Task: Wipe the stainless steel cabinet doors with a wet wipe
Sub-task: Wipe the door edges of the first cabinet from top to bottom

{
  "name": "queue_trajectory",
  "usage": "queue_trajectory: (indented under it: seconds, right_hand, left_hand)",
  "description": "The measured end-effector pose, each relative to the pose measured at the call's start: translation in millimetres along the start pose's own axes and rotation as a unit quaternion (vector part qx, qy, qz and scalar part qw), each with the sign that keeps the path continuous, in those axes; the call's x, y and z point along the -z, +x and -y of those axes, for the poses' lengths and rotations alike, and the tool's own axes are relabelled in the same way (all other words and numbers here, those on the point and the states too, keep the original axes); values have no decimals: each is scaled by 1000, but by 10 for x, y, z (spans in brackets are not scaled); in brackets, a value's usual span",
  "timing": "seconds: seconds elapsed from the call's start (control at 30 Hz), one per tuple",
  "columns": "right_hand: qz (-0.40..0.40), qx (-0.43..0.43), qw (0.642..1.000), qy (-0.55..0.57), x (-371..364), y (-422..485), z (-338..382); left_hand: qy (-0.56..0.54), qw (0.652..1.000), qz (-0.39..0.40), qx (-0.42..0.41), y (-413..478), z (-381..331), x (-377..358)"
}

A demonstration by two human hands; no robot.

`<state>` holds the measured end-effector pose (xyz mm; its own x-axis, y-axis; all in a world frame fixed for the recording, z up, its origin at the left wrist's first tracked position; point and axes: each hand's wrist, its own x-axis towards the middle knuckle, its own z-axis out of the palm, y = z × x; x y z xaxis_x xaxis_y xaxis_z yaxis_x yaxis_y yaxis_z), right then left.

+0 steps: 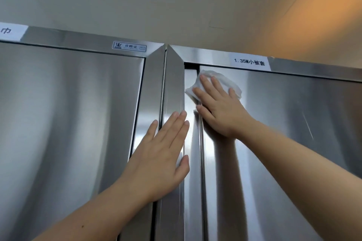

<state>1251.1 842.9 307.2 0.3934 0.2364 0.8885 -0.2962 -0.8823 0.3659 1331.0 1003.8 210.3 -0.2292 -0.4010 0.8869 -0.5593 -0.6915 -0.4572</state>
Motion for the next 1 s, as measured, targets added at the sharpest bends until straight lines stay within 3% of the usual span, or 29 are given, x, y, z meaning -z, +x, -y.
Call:
queue_trajectory:
  seconds: [0.27,0.53,0.77,1.0]
  right_hand:
    - [4,52,998,-44,-51,-225,-2]
    - [-11,-33,999,-14,32,229,-18]
    - [-50,-54,996,-42,-94,52,159]
    - [-37,-82,996,-23,-68,143,146]
  left_hand:
    - [5,1000,9,8,-3,3,2]
    - [9,1000,9,11,-9,0,-14]
    - [9,1000,5,10,-11,7,-15]
    - [3,1000,2,17,-35,2,-23]
